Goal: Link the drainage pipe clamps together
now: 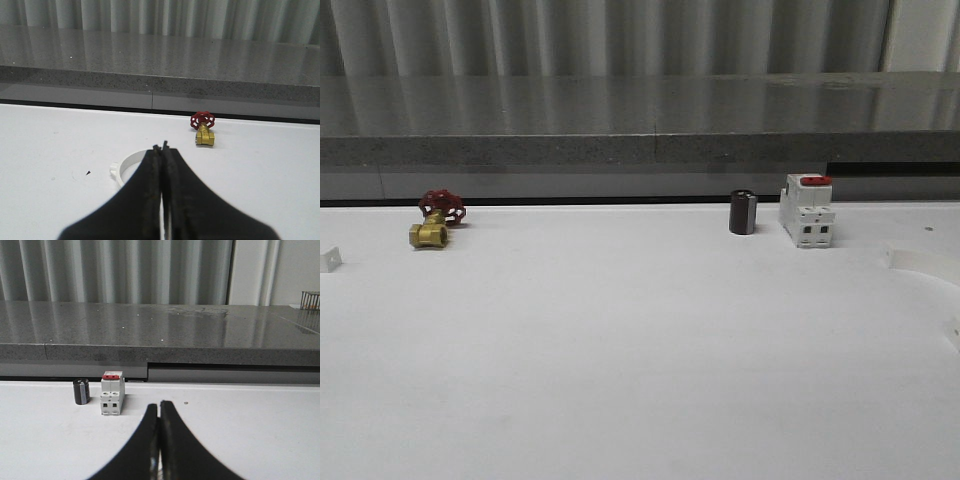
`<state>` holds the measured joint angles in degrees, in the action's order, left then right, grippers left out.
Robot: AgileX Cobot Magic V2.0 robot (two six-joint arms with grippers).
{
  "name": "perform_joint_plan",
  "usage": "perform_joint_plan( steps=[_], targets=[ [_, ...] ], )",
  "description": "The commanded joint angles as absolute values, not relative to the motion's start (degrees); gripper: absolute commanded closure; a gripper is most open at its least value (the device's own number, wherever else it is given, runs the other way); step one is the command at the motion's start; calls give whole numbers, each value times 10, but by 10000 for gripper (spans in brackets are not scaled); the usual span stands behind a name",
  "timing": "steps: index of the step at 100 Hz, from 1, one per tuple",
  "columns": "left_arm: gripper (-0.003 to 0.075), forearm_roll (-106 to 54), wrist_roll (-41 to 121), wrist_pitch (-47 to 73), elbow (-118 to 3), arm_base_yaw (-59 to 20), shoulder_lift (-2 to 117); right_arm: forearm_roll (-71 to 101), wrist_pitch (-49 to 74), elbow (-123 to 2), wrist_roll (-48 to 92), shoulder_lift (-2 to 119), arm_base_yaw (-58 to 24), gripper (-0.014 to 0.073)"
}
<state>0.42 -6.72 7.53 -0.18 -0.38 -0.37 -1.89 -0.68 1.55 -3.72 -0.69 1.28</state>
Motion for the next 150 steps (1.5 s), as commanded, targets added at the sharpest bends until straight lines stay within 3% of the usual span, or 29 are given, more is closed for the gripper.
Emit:
perform_joint_plan(
  steps=[1, 68, 88, 109, 133, 140, 150],
  targets=[
    [740, 0, -67, 32, 18, -3, -21, -19, -54, 7, -36, -17, 14, 662],
    [740, 4, -67, 36, 14, -3, -21, -19, -54, 7, -36, -17, 14, 662],
    [740, 0, -67, 199, -74, -3, -15, -19, -54, 7, -36, -17, 14, 662],
    [740, -22, -67, 250, -173, -3, 69, -19, -54, 7, -36, -17, 14, 662],
    [738, -18, -67, 322, -271, -3, 251, -19, -54, 7, -36, -17, 14, 662],
    [697, 0, -66, 321, -292, -3, 313, -19, -54, 7, -36, -17, 14, 662],
    [489, 26, -66, 316, -322, -3, 400, -19, -54, 7, -36, -17, 14, 662]
  ],
)
